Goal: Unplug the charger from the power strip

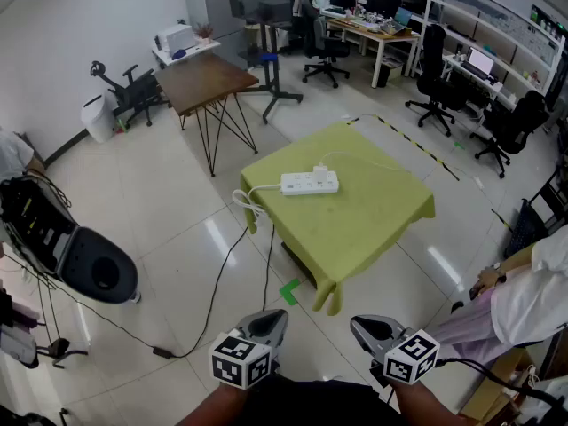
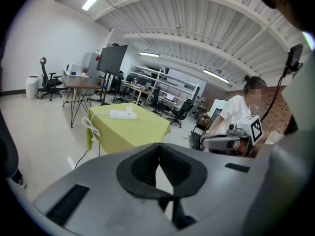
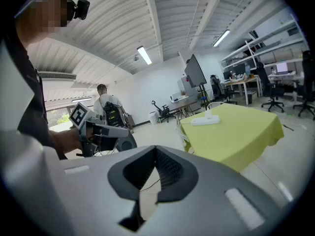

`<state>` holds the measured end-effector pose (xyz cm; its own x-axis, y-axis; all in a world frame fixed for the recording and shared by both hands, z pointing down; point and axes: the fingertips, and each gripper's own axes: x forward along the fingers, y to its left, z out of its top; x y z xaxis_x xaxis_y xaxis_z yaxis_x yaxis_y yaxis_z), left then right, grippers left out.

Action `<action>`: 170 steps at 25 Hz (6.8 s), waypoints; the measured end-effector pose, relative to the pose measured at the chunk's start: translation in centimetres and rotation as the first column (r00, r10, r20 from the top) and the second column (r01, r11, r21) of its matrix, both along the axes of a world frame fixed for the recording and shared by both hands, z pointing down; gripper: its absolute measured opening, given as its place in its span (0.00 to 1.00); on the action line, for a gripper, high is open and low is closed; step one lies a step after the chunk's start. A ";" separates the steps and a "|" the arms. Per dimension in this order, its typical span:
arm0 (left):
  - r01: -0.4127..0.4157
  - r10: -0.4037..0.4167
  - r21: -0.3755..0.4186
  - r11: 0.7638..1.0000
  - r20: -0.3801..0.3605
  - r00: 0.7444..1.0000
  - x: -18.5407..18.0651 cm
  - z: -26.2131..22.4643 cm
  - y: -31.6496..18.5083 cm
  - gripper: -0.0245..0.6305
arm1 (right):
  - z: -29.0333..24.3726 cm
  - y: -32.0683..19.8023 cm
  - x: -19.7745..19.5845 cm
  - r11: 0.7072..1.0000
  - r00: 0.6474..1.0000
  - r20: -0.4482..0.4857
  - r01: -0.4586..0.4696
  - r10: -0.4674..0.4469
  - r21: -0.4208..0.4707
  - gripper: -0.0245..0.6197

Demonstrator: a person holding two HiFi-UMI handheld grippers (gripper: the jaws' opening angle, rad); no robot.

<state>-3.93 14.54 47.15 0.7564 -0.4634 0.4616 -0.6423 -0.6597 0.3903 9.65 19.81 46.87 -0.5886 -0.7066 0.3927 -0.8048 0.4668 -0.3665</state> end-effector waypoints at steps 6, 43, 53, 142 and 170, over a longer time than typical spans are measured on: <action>-0.077 0.079 0.047 0.996 -0.042 0.996 -3.1 -1.4 -8.4 0.05 | -0.9 -7.4 -4.0 0.997 0.997 -0.028 -0.069 0.070 0.032 0.04; 0.073 -0.071 -0.030 0.997 0.062 0.996 9.3 1.9 -27.5 0.05 | 1.8 -29.3 9.6 0.994 0.994 0.034 0.104 -0.105 0.011 0.04; -0.045 0.048 -0.033 0.998 0.093 0.994 8.0 2.7 -30.5 0.05 | 3.3 -33.6 8.9 0.999 0.999 0.002 -0.039 0.039 -0.001 0.05; -0.030 0.029 -0.062 0.998 -0.004 1.000 -3.3 3.9 -33.5 0.05 | 22.0 -38.9 4.8 0.920 0.866 -0.492 -0.118 -0.088 -0.373 0.57; -0.135 0.146 0.124 0.983 -0.087 0.985 8.3 -3.1 -12.8 0.05 | -8.2 -13.3 5.6 0.982 0.961 0.274 -0.089 0.042 0.164 0.04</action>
<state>4.38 1.73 44.10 0.8558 -0.3961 0.3328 -0.5035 -0.7855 0.3599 15.29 6.52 38.68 -0.6055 -0.7902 0.0945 -0.7187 0.4919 -0.4915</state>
